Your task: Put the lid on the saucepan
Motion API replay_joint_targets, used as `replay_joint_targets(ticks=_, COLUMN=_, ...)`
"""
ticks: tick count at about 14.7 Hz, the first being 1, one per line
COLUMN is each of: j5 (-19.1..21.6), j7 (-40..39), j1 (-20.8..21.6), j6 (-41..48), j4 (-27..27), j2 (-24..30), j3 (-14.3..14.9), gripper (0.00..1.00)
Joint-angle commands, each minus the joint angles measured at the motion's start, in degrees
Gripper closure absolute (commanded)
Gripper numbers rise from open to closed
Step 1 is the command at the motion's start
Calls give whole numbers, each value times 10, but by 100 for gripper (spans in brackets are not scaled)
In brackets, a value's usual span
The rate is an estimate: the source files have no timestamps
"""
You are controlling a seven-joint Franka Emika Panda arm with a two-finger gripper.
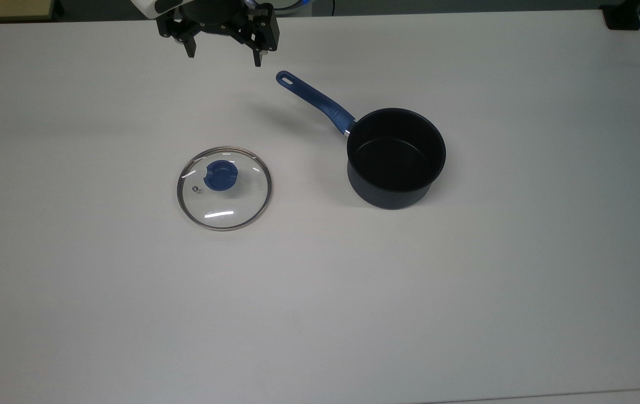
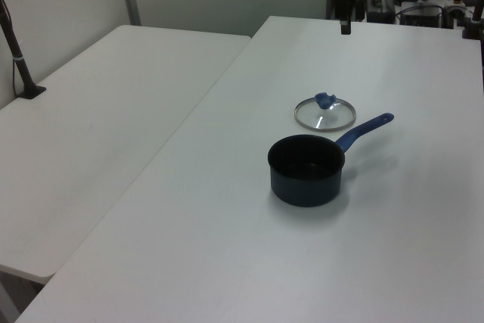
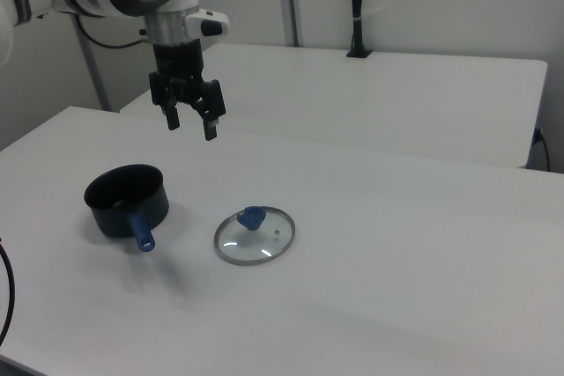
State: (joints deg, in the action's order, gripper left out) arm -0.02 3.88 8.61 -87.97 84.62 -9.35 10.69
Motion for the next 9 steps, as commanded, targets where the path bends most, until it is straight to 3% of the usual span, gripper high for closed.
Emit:
replay_joint_targets(ticks=1, j5=2, j7=-7, j1=1, j6=-13, j4=10, j2=14, j3=22, gripper=0)
replay_joint_targets(ticks=9, j5=12, j7=1, j1=2, j6=-40, j4=9, j2=14, j3=25, gripper=0)
